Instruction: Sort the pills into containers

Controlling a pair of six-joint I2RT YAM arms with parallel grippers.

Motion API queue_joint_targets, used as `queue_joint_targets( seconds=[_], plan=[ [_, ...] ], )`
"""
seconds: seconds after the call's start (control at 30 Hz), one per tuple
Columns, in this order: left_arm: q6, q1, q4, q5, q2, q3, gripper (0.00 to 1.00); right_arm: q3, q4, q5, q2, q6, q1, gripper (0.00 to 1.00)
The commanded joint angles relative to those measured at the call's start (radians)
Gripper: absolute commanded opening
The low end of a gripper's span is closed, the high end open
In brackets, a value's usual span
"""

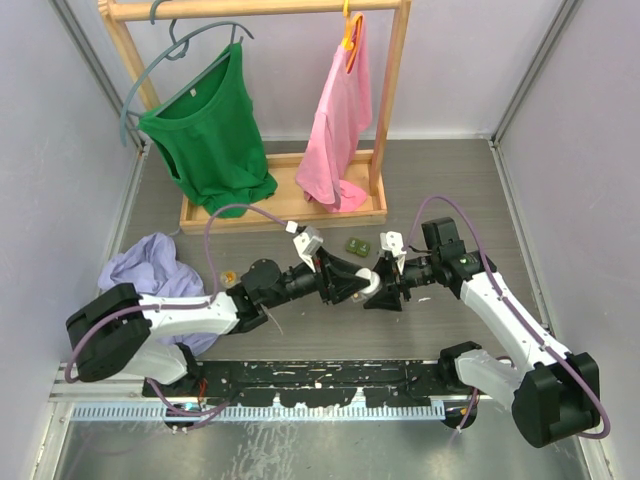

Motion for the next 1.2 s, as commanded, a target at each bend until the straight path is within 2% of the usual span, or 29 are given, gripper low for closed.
queue_joint_targets(
  seconds=[0.0, 0.17, 0.27, 0.47, 0.67, 0.77, 0.87, 1.03, 1.17],
  plan=[
    [0.006, -0.021, 0.067, 0.011, -0.043, -0.027, 0.48, 0.035, 0.079, -0.074, -0.012, -0.003, 0.012, 0.15],
    [-0.027, -0.021, -0.064, -0.081, -0.15, -0.039, 0.84, 0.034, 0.071, -0.059, -0.016, -0.016, 0.012, 0.15],
    [-0.053, -0.021, -0.114, -0.116, -0.208, -0.054, 0.98, 0.038, 0.064, -0.054, -0.017, -0.023, 0.012, 0.15],
    [-0.142, -0.021, -0.235, -0.197, -0.324, -0.078, 0.98, 0.038, 0.057, -0.045, -0.019, -0.036, 0.012, 0.15],
    [-0.267, -0.019, -0.228, -0.256, -0.396, -0.11, 0.98, 0.04, 0.053, -0.034, -0.02, -0.044, 0.011, 0.15],
    [-0.33, -0.02, -0.343, -0.322, -0.414, -0.07, 0.98, 0.04, 0.052, -0.034, -0.019, -0.046, 0.012, 0.15],
    [-0.37, -0.027, -0.531, -0.377, -0.395, 0.016, 1.0, 0.04, 0.051, -0.032, -0.019, -0.045, 0.012, 0.15],
    [-0.439, -0.087, -0.727, -0.512, -0.319, 0.138, 0.98, 0.04, 0.051, -0.026, -0.018, -0.048, 0.011, 0.15],
    [-0.439, -0.115, -0.703, -0.536, -0.26, 0.176, 0.93, 0.04, 0.051, -0.023, -0.017, -0.047, 0.013, 0.15]
  ],
)
